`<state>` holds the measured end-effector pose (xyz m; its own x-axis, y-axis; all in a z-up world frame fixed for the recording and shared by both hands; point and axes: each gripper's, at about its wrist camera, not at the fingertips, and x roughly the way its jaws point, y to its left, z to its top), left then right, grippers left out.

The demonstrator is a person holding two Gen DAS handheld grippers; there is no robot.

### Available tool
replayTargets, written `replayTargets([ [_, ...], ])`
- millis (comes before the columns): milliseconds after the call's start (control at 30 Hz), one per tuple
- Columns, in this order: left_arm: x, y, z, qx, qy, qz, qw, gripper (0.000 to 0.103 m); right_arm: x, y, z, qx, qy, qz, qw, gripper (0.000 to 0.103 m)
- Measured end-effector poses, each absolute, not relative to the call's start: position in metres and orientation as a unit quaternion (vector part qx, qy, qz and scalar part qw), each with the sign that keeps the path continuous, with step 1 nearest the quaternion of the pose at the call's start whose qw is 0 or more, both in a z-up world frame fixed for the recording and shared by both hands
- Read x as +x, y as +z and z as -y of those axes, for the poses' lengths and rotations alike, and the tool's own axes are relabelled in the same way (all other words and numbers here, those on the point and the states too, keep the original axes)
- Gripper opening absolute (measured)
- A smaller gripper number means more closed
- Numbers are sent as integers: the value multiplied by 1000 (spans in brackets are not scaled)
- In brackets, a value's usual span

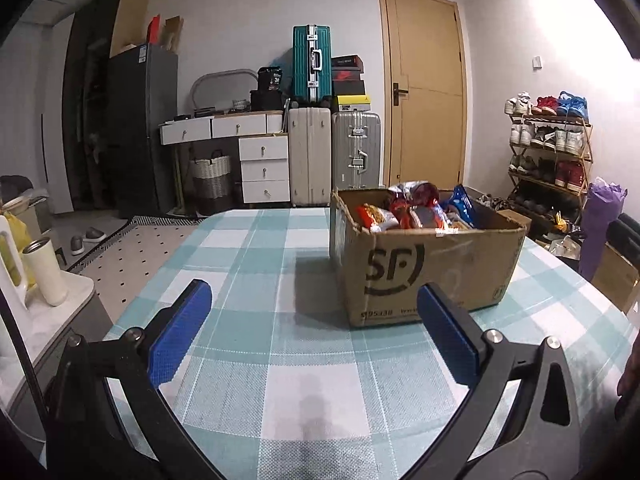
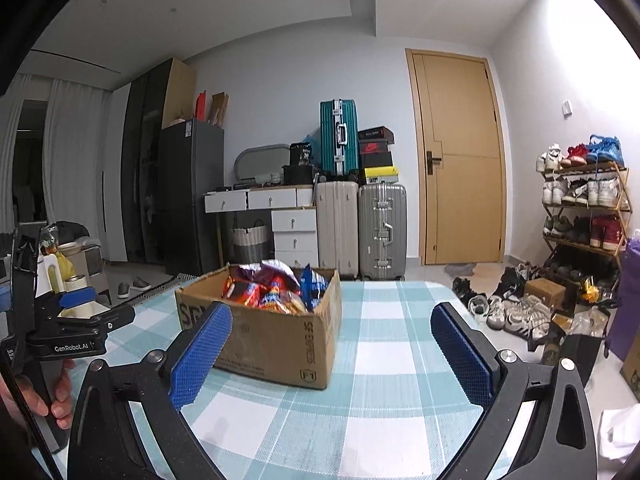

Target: Organize snacks

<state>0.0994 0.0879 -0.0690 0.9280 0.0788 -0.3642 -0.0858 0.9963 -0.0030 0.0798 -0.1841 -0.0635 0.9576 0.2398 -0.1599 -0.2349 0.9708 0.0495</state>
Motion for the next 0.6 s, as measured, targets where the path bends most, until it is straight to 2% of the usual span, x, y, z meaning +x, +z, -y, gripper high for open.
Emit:
replayTargets([
  [300,93,-67,-86,-6,41,-164,986,103,114,-84,176,2,105,-150,983,101],
  [600,94,-67,-87,-8,34,-163,986,103,116,-89,170,-9,105,-143,984,103],
])
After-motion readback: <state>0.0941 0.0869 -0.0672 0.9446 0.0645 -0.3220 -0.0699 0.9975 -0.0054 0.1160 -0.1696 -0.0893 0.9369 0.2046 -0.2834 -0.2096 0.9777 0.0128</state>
